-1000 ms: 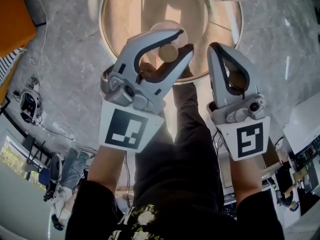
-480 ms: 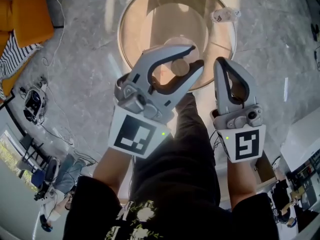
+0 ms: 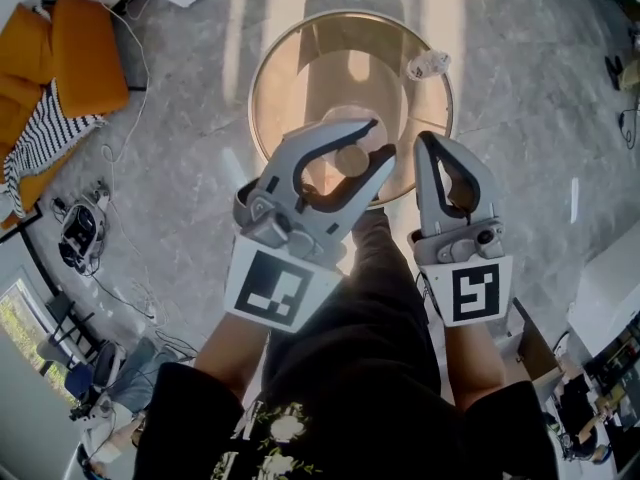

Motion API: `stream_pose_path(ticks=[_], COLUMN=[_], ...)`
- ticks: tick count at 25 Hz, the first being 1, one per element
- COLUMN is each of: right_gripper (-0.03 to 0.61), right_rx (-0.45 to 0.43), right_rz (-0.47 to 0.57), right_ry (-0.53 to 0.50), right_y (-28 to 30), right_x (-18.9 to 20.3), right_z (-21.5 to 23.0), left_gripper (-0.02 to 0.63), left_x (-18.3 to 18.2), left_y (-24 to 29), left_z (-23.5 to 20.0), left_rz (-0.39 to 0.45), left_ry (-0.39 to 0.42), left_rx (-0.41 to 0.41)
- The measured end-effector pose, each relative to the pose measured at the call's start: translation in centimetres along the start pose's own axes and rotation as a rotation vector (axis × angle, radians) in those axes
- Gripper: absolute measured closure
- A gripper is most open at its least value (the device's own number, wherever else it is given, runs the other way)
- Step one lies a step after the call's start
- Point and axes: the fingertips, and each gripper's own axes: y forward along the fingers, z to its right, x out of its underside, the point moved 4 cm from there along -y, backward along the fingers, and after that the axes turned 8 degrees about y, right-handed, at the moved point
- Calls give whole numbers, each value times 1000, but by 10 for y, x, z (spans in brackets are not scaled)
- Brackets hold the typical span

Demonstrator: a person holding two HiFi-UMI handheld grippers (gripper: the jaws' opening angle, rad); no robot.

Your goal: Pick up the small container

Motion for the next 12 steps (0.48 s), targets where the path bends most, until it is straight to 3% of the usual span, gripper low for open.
stream_pose_path(ticks=[4, 12], right_gripper=[581, 581], right_rx=[75, 59], right_rz=[43, 85], right_ry=[-21, -32], right_y=[-11, -30], right_x=[-32, -85], right_z=[-4, -20], left_gripper=[491, 491], left_x=[-26, -78], left_y=[-12, -36], left_z=[-2, -4], left_rz=[-27, -76], left_ry=[-30, -49], left_rx=[-37, -50])
